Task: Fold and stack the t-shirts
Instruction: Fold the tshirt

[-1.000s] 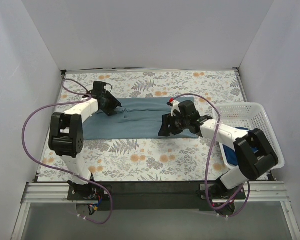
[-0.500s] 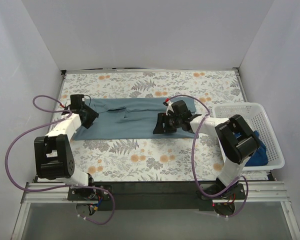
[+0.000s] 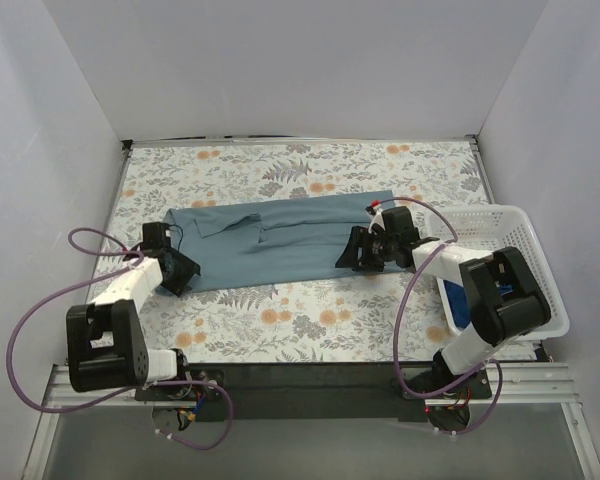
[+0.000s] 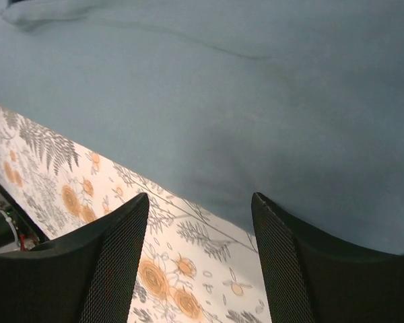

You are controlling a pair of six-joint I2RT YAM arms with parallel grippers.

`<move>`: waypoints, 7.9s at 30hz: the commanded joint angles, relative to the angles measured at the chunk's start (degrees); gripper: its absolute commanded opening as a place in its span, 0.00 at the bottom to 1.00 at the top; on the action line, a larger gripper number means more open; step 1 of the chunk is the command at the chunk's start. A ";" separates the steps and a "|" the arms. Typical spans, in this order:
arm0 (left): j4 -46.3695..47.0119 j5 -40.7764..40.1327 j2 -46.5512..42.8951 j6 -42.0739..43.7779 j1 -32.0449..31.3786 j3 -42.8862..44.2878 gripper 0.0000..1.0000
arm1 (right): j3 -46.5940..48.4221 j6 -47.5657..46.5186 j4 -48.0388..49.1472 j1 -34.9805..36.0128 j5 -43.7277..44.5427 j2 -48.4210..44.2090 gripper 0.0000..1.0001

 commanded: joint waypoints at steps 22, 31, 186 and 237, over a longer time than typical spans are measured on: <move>12.27 5.04 16.20 -0.41 0.37 19.19 0.28 | 14.16 -2.89 -8.00 7.71 -3.04 -0.85 0.69; 12.97 6.44 24.21 -0.05 0.29 23.77 0.34 | 15.22 -2.89 -7.03 8.06 -3.65 2.05 0.68; -6.63 -5.36 46.44 11.55 -7.79 48.89 0.48 | 7.20 -9.66 -38.31 33.62 7.33 1.78 0.35; -4.69 -12.97 39.79 16.74 -22.04 66.76 0.68 | 46.34 -18.01 -42.19 42.96 21.38 16.22 0.33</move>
